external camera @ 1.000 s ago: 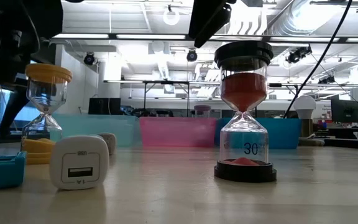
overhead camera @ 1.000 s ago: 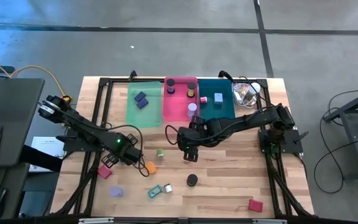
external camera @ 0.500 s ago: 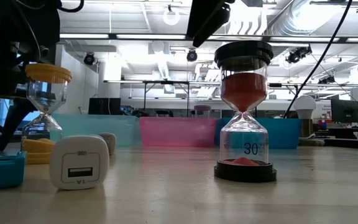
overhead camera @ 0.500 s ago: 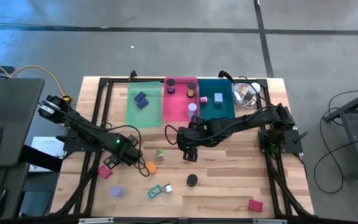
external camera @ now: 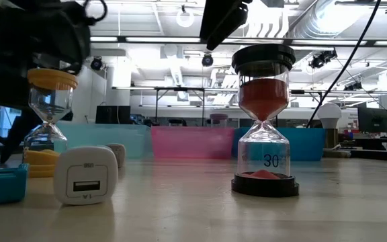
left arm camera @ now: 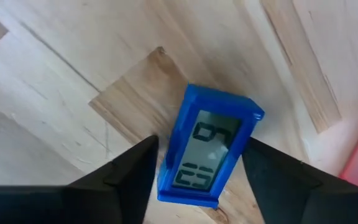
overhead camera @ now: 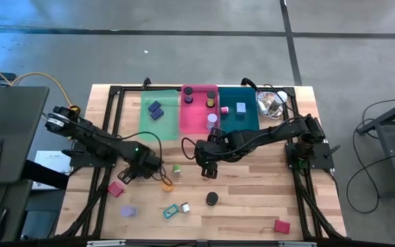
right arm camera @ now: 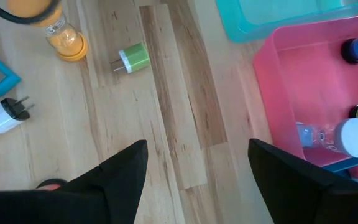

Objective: Pick & Place Office items
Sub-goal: Put the blue digital clock into the green bin

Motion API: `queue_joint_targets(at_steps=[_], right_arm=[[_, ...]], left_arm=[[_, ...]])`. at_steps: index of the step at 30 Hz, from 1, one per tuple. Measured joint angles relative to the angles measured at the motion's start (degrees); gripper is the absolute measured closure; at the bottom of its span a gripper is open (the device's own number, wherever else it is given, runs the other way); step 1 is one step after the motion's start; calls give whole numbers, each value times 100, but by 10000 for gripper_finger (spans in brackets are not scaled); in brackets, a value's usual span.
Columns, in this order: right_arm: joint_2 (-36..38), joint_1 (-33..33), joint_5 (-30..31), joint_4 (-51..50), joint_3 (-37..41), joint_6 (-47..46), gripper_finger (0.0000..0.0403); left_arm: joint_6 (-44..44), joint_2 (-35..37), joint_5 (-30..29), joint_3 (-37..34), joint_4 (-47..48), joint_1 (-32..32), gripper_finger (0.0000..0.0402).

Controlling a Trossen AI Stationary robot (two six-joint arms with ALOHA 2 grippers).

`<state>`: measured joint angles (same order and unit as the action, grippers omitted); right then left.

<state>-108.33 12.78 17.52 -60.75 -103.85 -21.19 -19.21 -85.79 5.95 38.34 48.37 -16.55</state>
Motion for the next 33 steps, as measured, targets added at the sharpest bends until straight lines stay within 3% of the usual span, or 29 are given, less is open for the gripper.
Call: queue_joint_targets(at_steps=[8,22,33], right_arm=[[0,0,-9,-2,0,2,135],[0,0,-11,2,0,153,135],[0,0,-13,0,0,152,135]], left_arm=[[-9,8,-62,-6,-39,248,265],[98,-51,-467,596,683,257,259],[270,-32,-1006,1623,2684,334,260]])
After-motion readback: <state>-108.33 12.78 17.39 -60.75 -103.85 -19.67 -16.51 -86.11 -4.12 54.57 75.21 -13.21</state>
